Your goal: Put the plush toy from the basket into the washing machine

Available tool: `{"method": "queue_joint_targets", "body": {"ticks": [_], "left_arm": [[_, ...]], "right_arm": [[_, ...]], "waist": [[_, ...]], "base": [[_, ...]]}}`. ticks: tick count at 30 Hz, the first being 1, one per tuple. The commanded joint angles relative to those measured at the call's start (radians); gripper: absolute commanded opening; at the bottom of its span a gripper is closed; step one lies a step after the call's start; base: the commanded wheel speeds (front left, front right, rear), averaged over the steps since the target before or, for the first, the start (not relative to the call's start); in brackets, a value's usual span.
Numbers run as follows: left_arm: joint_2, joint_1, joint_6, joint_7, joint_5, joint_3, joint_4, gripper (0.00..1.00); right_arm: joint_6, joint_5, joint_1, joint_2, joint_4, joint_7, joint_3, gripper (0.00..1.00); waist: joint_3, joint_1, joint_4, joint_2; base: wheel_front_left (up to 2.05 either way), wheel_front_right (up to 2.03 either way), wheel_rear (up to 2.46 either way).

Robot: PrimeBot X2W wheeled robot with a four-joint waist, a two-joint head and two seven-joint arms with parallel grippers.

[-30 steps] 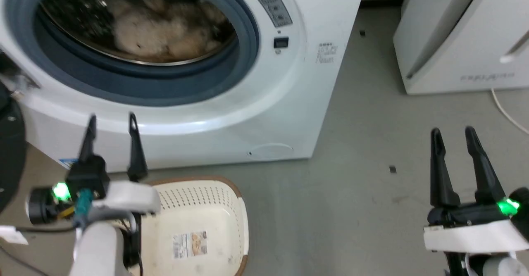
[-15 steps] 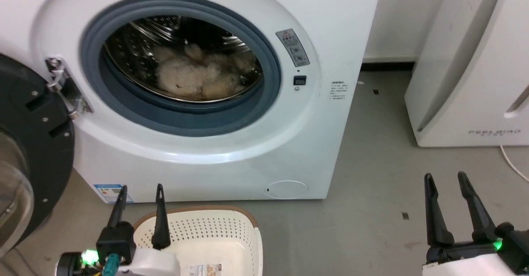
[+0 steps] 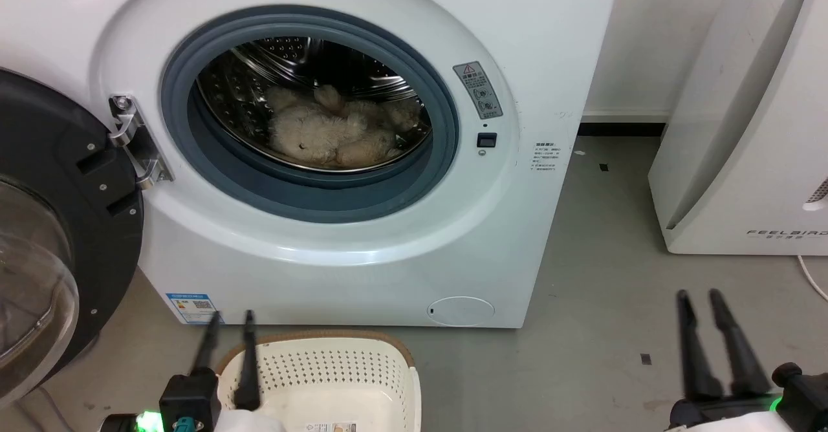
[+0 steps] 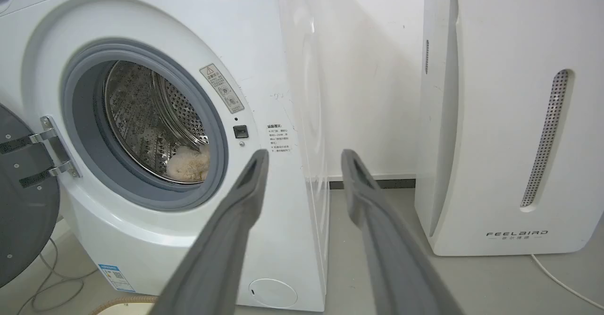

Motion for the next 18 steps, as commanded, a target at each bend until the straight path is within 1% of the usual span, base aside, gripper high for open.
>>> {"method": "queue_joint_targets", "body": {"ticks": [1, 18], "left_arm": [[0.000, 0.000, 0.000, 0.000, 0.000, 0.000, 0.000, 0.00], [-0.003, -0.006, -0.012, 0.032, 0.003, 0.003, -0.016, 0.00]], "right_arm": [[0.000, 0.000, 0.000, 0.000, 0.000, 0.001, 0.000, 0.00], [0.000, -0.023, -0.012, 0.000, 0.004, 0.032, 0.007, 0.00]], "waist": [[0.000, 0.0001, 0.000, -0.0001], [0.001, 0.0001, -0.004, -0.0001]], "base": [[0.00, 0.00, 0.00], [0.00, 0.00, 0.00]]}}
